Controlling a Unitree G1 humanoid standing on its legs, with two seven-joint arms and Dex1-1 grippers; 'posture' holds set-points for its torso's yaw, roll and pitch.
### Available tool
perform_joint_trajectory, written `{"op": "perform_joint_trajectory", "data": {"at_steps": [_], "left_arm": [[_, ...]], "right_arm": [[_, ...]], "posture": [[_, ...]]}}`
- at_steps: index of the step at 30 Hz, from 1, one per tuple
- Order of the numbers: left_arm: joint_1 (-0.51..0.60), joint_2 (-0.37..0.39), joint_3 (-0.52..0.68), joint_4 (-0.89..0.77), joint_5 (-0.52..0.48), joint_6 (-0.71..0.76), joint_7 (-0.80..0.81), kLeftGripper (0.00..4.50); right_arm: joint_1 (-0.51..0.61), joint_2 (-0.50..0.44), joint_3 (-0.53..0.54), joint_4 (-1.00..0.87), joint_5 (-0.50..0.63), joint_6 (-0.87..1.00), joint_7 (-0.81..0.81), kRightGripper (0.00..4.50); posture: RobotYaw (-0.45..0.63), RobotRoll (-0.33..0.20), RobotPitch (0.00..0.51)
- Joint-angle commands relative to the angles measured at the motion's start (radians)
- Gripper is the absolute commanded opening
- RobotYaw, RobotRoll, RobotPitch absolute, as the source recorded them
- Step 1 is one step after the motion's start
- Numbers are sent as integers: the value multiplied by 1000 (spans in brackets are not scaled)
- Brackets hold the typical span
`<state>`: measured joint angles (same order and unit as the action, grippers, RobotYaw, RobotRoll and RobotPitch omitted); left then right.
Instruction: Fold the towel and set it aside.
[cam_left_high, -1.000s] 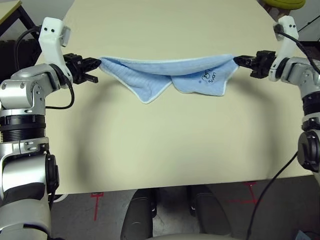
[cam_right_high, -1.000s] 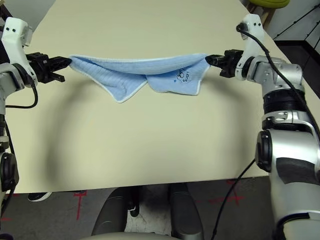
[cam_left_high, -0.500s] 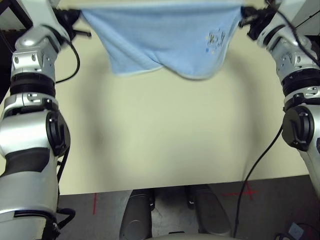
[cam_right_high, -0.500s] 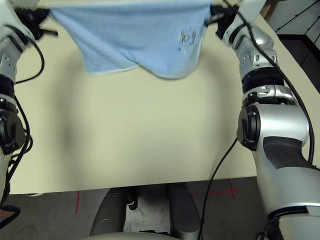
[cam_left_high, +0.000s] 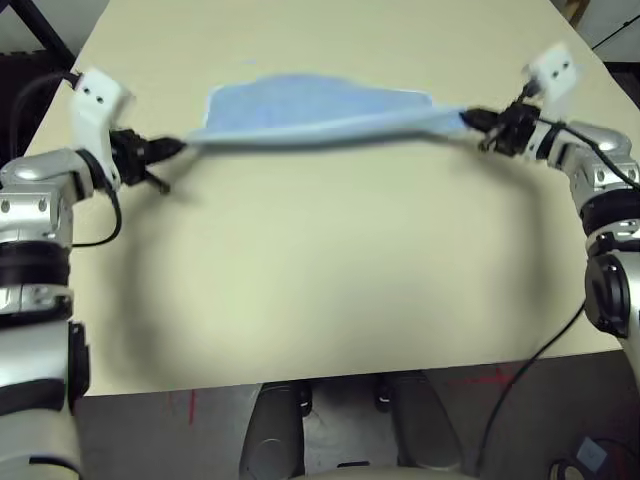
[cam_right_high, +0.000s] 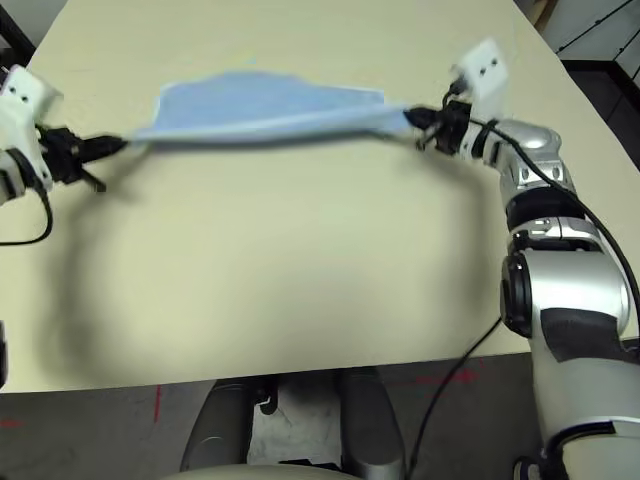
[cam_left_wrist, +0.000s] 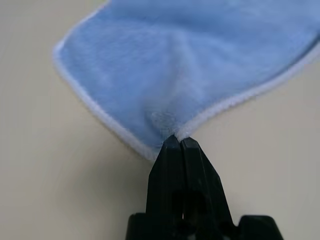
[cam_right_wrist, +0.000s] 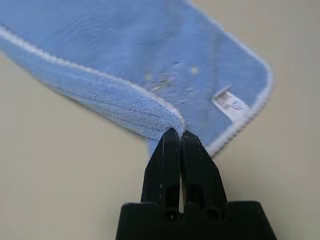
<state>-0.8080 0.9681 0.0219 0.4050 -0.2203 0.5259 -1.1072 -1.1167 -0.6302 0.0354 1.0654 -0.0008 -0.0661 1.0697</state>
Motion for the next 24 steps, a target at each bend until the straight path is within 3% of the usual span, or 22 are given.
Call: {"op": "perform_joint_trajectory", "data": {"at_steps": [1, 11, 18, 21, 24], "left_arm": [[18, 50, -50, -75, -22, 114, -111, 14], [112, 260, -145, -210, -34, 145, -446, 14], [153, 360, -200, -240, -78, 104, -507, 14], [156, 388, -231, -239, -91, 80, -507, 14], [114, 350, -252, -192, -30, 44, -507, 14]], "right_arm": [[12, -58, 43, -30, -50, -8, 62, 0], [24, -116, 93, -16, -113, -119, 165, 0], [63, -130, 40, -44, -27, -169, 321, 0], [88, -134, 39, -67, -3, -233, 375, 0], [115, -142, 45, -125, 35, -225, 472, 0]], "posture": [[-36, 0, 269], [-24, 0, 255], [-25, 0, 252], [-23, 0, 252], [-20, 0, 250]]}}
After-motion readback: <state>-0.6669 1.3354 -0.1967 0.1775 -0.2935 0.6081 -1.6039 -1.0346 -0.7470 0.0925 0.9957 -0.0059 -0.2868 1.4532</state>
